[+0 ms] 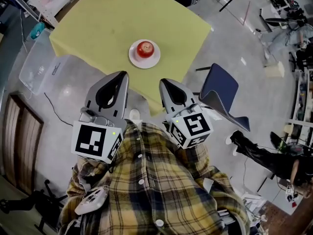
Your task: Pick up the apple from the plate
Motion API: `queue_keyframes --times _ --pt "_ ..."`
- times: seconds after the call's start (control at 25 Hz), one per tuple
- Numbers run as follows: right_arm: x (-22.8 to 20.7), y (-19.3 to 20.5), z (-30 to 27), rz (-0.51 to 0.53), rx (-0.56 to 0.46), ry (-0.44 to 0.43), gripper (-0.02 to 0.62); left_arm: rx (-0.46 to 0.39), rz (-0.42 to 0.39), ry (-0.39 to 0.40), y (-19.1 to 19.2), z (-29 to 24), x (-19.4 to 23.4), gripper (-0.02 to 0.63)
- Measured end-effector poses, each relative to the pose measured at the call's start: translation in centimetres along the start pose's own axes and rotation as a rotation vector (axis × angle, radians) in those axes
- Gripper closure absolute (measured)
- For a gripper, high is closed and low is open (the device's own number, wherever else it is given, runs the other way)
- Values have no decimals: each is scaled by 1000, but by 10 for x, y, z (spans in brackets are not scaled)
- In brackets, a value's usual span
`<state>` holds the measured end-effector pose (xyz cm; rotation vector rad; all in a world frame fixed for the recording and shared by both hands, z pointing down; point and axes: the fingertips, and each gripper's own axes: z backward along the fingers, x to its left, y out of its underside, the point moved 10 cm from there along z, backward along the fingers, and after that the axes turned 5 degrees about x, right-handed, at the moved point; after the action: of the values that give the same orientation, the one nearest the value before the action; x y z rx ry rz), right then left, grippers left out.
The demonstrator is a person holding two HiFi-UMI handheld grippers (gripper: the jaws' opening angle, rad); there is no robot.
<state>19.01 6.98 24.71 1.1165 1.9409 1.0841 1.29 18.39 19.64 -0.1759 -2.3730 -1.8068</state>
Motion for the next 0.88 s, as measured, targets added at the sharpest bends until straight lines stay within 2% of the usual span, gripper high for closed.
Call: queue_keyframes --times 0.24,0.44,0.88 --pt "-9 -11 -35 -47 0 77 600 28 -25 92 -10 -39 37 598" --pt "-17 -31 -79 -93 0 167 600 60 -55 189 -30 -83 85 598" --pt "-32 -62 -140 -224 -5 432 600 142 -118 461 -62 -167 158 598"
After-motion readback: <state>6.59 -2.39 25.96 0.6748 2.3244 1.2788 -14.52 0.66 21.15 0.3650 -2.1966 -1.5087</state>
